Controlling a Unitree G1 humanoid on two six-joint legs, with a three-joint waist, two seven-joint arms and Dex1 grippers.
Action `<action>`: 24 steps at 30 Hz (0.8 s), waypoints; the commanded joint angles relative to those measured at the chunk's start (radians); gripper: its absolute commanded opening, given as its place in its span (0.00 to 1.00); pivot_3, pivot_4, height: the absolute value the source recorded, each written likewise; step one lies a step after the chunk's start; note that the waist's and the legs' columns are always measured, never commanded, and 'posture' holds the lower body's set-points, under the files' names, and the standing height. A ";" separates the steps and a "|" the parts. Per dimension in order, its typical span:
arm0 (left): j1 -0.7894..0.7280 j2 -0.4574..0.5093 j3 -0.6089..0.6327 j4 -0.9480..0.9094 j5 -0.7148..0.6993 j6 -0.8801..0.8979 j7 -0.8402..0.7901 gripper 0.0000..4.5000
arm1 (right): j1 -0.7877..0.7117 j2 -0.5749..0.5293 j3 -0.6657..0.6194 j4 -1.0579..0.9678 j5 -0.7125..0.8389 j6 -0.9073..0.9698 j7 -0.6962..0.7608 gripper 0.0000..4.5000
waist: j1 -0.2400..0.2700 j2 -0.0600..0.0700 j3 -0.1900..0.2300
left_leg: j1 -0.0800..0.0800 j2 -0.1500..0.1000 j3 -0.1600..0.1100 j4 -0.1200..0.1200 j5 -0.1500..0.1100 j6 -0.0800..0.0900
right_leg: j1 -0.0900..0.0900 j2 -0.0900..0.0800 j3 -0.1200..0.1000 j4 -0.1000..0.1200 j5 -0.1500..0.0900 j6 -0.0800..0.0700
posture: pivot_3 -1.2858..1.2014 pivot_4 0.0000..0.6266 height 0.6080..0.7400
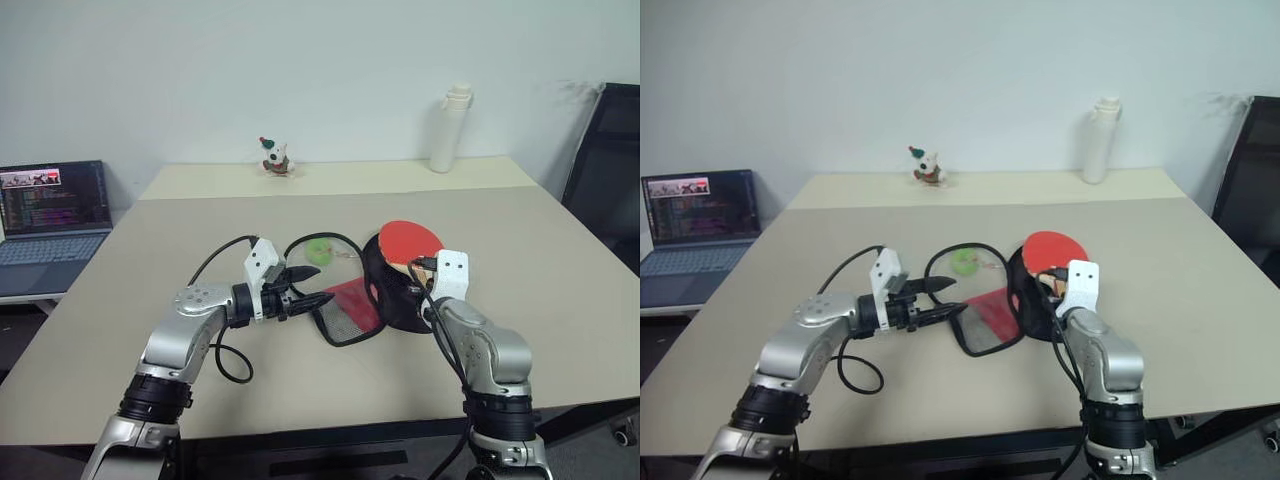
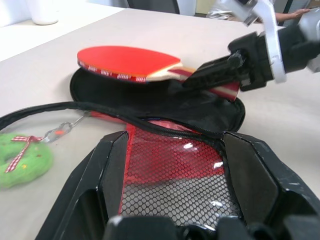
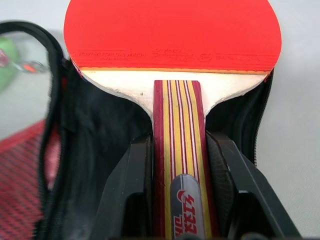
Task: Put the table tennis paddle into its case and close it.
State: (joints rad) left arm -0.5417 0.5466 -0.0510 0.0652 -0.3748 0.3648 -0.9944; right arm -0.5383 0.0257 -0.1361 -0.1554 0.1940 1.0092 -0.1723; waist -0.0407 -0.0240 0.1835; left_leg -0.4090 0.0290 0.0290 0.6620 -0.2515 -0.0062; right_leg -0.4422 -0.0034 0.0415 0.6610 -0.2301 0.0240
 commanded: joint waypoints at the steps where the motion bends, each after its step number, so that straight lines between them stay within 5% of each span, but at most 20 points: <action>1: 0.002 0.018 0.034 -0.051 -0.014 -0.005 -0.001 0.73 | -0.026 0.000 0.009 0.002 -0.013 -0.068 0.013 0.26 | 0.000 0.000 0.000 | 0.000 0.000 0.000 0.000 0.000 0.000 | 0.000 0.000 0.000 0.000 0.000 0.000 | 0.52 0.24 1.00; 24: 0.012 0.014 0.030 -0.045 -0.005 -0.016 0.003 0.73 | 0.061 0.053 0.087 -0.053 -0.060 -0.059 0.025 0.26 | -0.002 0.000 0.000 | 0.000 0.000 0.000 0.000 0.000 0.000 | 0.000 0.000 0.000 0.001 0.000 0.000 | 0.52 0.24 1.00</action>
State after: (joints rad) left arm -0.5243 0.5558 -0.0415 0.0481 -0.3739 0.3639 -0.9930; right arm -0.4770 0.0688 -0.0664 -0.1557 0.1352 0.9582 -0.1537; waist -0.0424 -0.0243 0.1834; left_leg -0.4086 0.0292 0.0294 0.6622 -0.2515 -0.0062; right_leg -0.4422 -0.0033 0.0416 0.6616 -0.2301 0.0239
